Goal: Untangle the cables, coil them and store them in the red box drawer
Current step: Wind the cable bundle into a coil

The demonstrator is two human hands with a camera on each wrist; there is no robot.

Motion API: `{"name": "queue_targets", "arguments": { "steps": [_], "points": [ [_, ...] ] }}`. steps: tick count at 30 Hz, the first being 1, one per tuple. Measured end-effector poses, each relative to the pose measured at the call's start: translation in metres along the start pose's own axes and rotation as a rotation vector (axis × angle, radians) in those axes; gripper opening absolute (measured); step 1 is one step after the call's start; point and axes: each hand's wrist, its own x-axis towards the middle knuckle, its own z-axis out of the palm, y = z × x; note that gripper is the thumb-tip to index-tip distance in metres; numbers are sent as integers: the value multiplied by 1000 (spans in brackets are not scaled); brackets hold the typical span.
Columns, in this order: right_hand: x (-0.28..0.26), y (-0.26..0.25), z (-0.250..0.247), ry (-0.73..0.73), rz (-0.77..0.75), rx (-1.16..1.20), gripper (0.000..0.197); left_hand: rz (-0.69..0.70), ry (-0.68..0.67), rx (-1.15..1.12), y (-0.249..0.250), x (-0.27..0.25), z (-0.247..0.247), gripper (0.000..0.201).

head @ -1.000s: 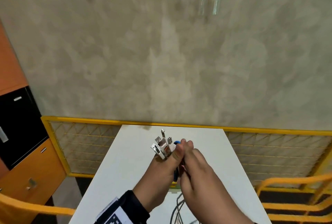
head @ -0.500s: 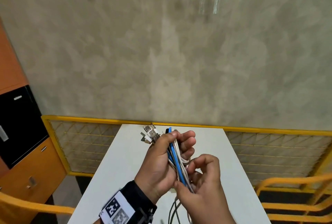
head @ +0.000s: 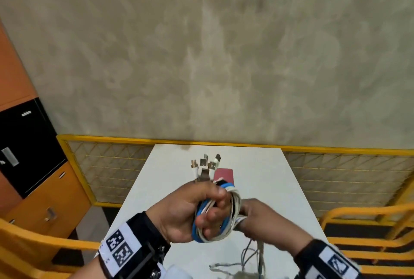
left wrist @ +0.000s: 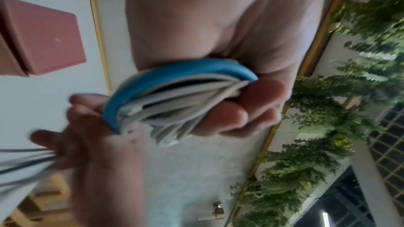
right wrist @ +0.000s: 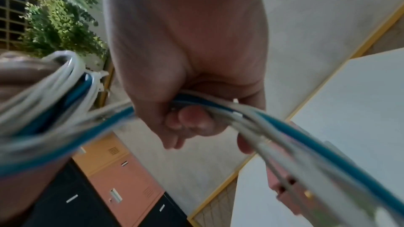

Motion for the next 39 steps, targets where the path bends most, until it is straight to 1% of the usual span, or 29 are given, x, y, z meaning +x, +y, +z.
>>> {"name": "queue_targets", "arguments": {
  "steps": [1, 3, 5, 7, 8, 9, 11, 12, 14, 15, 16, 18, 19, 20, 22, 23, 25, 28, 29, 31, 32, 34, 36, 37, 38, 39],
  "points": [
    [2, -2, -6, 4, -10, -70, 22, -50, 22, 65, -4, -2, -2, 20],
    [6, -9, -16, 31, -40, -223, 16, -115, 68, 239, -6, -5, -2, 21],
    [10, -13, -24, 73, -48, -344, 11, -199, 124, 504, -7, -3, -3, 20],
    [11, -18, -29, 120, -32, -413, 14, -305, 208, 811, -11, 0, -3, 15],
    [12, -20, -30, 134, -25, -411, 17, -327, 249, 938, -14, 2, -3, 13],
    [11, -23, -31, 147, -26, -404, 19, -314, 300, 1027, -19, 4, -6, 12],
    [7, -31, -31, 163, -30, -355, 23, -197, 424, 1100, -29, 8, -14, 8],
    [3, -36, -31, 166, -32, -299, 22, -116, 479, 1083, -33, 10, -19, 9],
    [-5, -41, -27, 155, -37, -178, 13, 39, 588, 1001, -36, 16, -27, 9],
    [-10, -45, -24, 146, -53, -133, 10, 89, 646, 951, -37, 18, -29, 10],
    [-13, -46, -20, 141, -77, -107, 11, 129, 692, 889, -36, 20, -31, 17],
    [-17, -49, -11, 144, -122, -74, 24, 182, 756, 734, -37, 26, -30, 36],
    [-19, -51, -6, 157, -135, -47, 32, 208, 782, 664, -36, 30, -27, 43],
    [-20, -52, 0, 174, -149, -20, 40, 236, 812, 595, -37, 34, -25, 46],
    [-23, -53, 12, 197, -184, 30, 52, 287, 866, 432, -36, 42, -19, 43],
    [-24, -52, 17, 205, -196, 56, 54, 311, 874, 353, -36, 46, -17, 40],
    [-25, -50, 24, 230, -198, 95, 49, 345, 862, 235, -33, 51, -13, 33],
    [-28, -44, 34, 259, -171, 135, 40, 418, 849, 73, -24, 57, -11, 11],
    [-30, -42, 37, 263, -159, 150, 42, 455, 847, 16, -19, 58, -11, 8],
    [-34, -37, 40, 296, -150, 174, 44, 531, 835, -74, -12, 60, -16, 13],
    [-35, -36, 40, 329, -148, 202, 43, 559, 827, -78, -10, 60, -20, 13],
    [-35, -31, 34, 408, -147, 311, 37, 595, 849, 14, -9, 57, -29, 10],
    [-36, -26, 26, 519, -110, 404, 23, 610, 879, 148, -10, 55, -36, 8],
    [-37, -26, 22, 549, -73, 462, 14, 619, 890, 208, -11, 53, -38, 9],
    [-39, -26, 19, 530, -25, 532, 12, 628, 902, 257, -13, 52, -40, 14],
    [-39, -25, 19, 468, 38, 617, 19, 636, 902, 287, -15, 51, -41, 20]
  ]
}}
